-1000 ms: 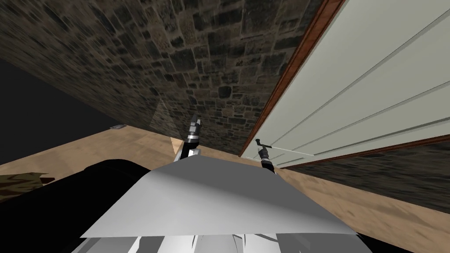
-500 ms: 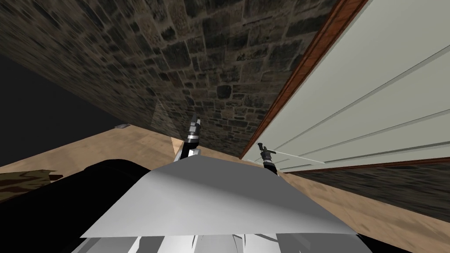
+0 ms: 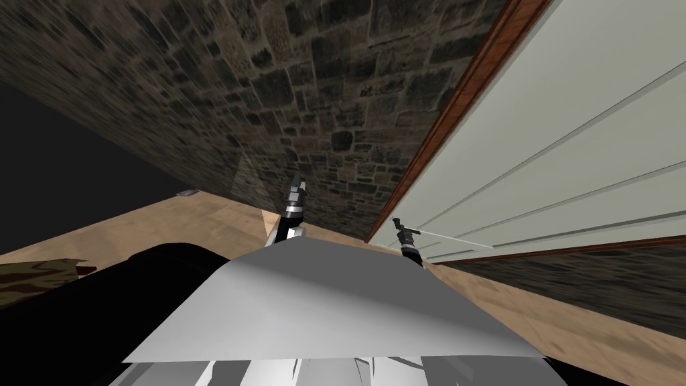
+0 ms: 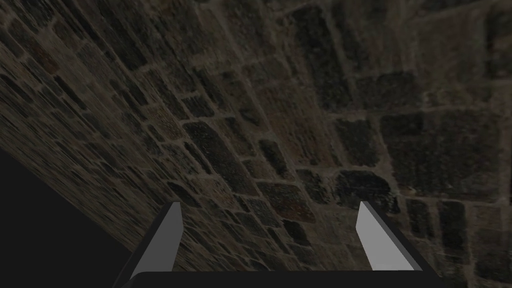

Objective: Pull the door open

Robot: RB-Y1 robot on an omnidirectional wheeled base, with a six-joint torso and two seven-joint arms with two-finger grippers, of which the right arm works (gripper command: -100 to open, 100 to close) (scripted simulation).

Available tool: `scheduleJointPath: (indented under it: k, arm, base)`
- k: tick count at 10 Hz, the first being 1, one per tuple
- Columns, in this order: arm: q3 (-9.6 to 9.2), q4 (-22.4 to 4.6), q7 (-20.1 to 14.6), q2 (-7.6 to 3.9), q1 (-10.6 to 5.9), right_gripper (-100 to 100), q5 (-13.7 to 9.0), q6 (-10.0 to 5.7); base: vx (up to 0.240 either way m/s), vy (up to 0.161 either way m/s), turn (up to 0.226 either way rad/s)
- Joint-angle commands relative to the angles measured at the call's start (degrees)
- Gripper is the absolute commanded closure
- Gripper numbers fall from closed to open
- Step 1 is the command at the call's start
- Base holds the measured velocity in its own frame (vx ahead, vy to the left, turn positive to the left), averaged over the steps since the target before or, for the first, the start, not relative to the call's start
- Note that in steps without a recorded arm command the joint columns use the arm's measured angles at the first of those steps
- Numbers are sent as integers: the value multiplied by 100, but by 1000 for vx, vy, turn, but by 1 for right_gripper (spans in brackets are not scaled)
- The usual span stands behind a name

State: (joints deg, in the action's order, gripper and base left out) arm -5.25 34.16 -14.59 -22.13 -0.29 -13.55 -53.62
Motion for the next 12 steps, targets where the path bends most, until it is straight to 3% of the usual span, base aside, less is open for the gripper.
scheduleJointPath:
  k: [1,10,11,12]
  arm:
    - [-59,10,-62,-56,66,100,13,-86]
    - [-446,74,-469,-424,496,100,101,-649]
    - [-423,89,-437,-397,481,100,97,-595]
    - [-492,55,-498,-447,587,100,101,-742]
  base:
    - [-93,-19,116]
    - [-194,-64,135]
    - [-75,-24,21]
    - [-132,-48,156]
